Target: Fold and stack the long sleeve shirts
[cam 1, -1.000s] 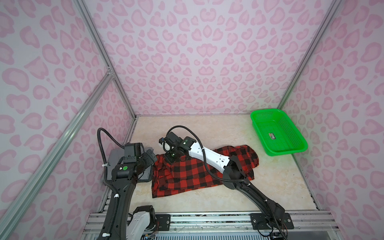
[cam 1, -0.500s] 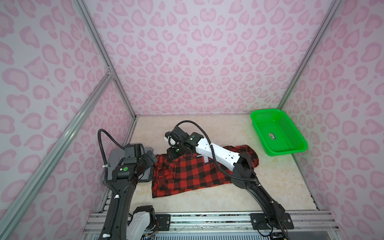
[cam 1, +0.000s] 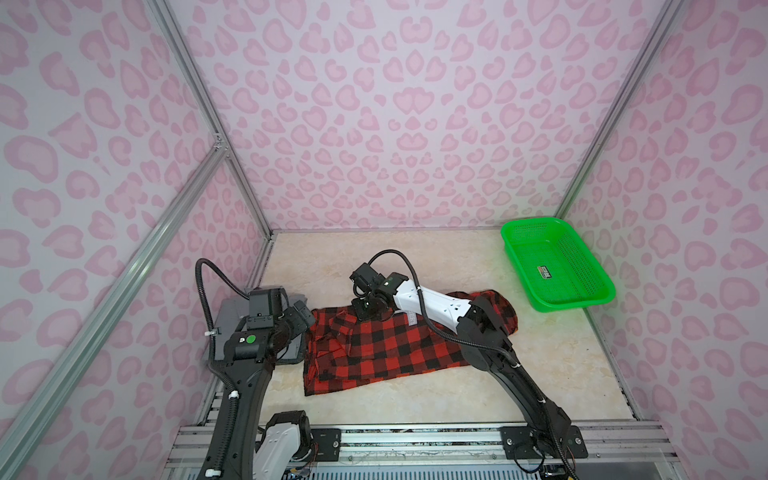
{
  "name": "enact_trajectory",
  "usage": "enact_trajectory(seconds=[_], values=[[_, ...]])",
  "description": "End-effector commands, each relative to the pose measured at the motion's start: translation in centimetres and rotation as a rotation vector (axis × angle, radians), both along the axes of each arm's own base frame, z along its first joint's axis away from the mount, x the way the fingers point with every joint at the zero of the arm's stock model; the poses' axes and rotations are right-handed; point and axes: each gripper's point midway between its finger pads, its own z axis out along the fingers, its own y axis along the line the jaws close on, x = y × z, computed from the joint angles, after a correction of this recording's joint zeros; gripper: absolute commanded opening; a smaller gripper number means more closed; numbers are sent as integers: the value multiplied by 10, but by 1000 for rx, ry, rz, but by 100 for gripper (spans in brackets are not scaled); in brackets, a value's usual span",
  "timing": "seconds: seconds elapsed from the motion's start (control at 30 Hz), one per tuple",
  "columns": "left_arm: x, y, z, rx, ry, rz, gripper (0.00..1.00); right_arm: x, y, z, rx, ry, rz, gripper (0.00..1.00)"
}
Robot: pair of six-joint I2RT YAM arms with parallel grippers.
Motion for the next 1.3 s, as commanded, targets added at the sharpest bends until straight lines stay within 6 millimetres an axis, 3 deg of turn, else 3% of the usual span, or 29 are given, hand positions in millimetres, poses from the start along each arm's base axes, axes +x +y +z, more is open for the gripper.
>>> enact_trajectory(seconds=[0.0,0.23,0.4,0.63,0.9,1.07,1.17,1.27], values=[[4,0,1,6,-16,-13,98,11,-14,-16,-95,-22,-72,19],[3,-1,1,4,-18,-16,98,-1,9,-20,-70,-12,-18,18],[3,-1,2,3,-21,-16,98,-17,25,0,-27,-22,29,18],[2,-1,3,6,-24,-15,98,-44,51,10,127,68,80,17],[2,0,3,9,-24,-12,98,-79,85,44,256,104,186,18],[2,0,3,11,-25,-10,98,-88,90,52,277,125,180,19],[2,0,3,11,-23,-10,98,-76,79,58,297,125,143,21],[2,0,2,10,-21,-13,98,-58,57,78,321,105,102,27]])
